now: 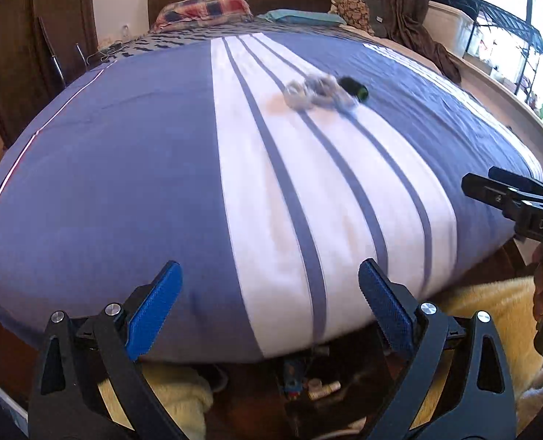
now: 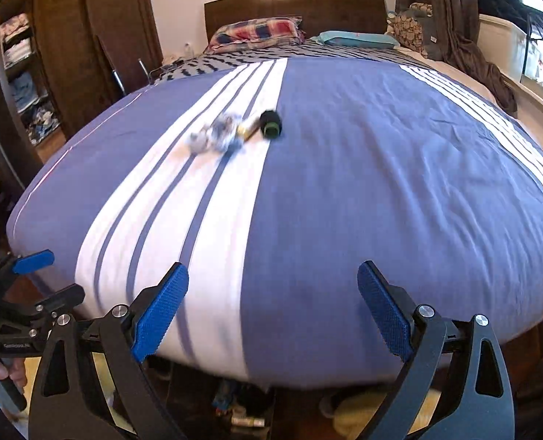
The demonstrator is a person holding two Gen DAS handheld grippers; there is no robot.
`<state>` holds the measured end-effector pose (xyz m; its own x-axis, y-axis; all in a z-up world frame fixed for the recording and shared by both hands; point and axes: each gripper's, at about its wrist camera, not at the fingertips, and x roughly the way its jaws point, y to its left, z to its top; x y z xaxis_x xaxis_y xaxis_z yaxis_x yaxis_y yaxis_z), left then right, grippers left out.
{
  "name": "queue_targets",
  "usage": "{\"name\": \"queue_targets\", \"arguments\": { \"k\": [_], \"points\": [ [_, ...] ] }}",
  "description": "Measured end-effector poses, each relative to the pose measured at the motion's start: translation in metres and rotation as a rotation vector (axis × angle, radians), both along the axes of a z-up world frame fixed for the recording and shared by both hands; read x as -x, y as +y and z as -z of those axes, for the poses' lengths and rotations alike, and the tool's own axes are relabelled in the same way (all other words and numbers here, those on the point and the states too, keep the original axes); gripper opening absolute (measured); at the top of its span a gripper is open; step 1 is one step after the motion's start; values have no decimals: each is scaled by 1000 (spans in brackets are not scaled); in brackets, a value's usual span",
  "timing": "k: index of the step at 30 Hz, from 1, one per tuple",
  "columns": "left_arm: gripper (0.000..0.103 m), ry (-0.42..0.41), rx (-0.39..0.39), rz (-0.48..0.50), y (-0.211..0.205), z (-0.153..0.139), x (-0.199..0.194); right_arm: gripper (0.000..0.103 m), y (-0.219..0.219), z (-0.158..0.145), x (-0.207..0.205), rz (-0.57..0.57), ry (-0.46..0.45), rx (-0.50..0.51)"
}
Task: Collect trash
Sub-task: 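Raise both open tools back over the remaining items on the bed, then grasp the white cloth with the left tool while the right tool grasps the black thread spool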
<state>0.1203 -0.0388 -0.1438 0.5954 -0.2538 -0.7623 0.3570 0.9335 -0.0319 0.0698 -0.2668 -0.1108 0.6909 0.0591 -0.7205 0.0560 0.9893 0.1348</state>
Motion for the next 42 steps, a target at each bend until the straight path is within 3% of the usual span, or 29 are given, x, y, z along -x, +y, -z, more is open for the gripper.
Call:
{"name": "queue_targets", "arguments": {
  "k": [11, 12, 14, 16, 22, 32, 35, 38, 42],
  "points": [
    [90, -25, 1, -18, -23, -8, -80, 92, -18, -2, -94, 22, -3, 33],
    [86, -30, 8, -20, -25, -11, -88, 90, -18, -2, -103, 21, -4, 33],
    [81, -35, 20, -24, -26, -13, -100, 74, -20, -2, -121, 16, -3, 20],
    [67, -39, 31, -23, -30, -16, -113, 64, -23, -1, -132, 14, -8, -8],
    [45, -32, 51, 17, -52, -18, -148, 44, -19, -2, -162, 1, -21, -22],
    [31, 34, 24, 62, -80, 5, -184, 39, -11, 16, -193, -37, 42, -13],
    [19, 47, 25, 66, -83, 12, -192, 27, -12, 22, -196, -48, 60, -31],
    [3, 50, 29, 69, -82, 12, -194, 27, -10, 21, -194, -55, 56, -30],
    [2, 33, 10, 72, -79, 8, -184, 27, -8, 17, -188, -52, 41, -22]
  ]
}}
